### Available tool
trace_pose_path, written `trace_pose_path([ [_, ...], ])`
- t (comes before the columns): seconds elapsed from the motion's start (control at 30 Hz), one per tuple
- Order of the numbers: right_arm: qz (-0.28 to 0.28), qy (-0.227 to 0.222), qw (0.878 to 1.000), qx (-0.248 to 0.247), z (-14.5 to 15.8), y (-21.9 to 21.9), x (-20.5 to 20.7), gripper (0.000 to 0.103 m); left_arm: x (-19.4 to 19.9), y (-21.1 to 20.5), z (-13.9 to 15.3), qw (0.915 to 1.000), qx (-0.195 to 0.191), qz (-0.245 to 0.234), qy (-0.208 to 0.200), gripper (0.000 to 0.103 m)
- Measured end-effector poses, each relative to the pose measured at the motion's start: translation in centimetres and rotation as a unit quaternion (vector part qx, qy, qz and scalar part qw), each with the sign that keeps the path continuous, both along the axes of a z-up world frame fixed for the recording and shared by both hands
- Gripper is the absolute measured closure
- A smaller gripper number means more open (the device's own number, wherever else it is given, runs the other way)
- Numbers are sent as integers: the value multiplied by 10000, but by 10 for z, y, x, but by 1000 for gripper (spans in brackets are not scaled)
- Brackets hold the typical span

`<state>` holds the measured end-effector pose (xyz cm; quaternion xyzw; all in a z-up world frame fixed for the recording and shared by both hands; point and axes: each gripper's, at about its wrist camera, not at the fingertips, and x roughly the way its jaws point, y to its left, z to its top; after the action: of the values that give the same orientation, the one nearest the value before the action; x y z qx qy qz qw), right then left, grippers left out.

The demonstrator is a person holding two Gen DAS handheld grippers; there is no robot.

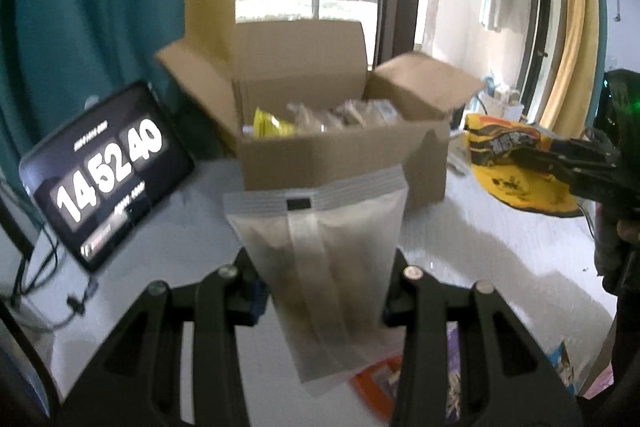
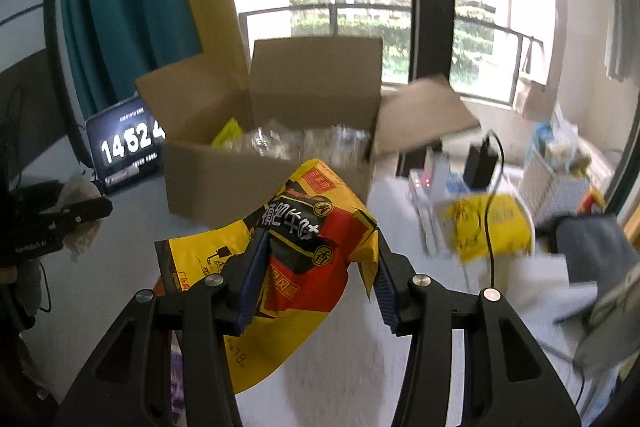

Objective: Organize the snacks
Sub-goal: 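Carry the white pouch and yellow-red chip bag into the box and release both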

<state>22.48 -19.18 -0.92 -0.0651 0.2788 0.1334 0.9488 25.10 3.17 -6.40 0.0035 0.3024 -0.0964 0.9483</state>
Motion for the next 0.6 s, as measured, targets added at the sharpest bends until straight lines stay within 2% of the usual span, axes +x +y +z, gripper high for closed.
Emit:
trace_pose_path([
  [0.3, 284, -379, 9988, 92, 34, 24, 44, 52, 36, -4, 29, 9987, 131, -143, -468, 61],
  [0.4, 368, -479, 9981, 139, 44, 33, 59, 52, 48, -6, 39, 9979, 188, -51, -623, 61],
  [0.6, 522, -611, 9965, 215, 61, 51, 94, 52, 78, -7, 57, 9969, 55, -43, -786, 61],
])
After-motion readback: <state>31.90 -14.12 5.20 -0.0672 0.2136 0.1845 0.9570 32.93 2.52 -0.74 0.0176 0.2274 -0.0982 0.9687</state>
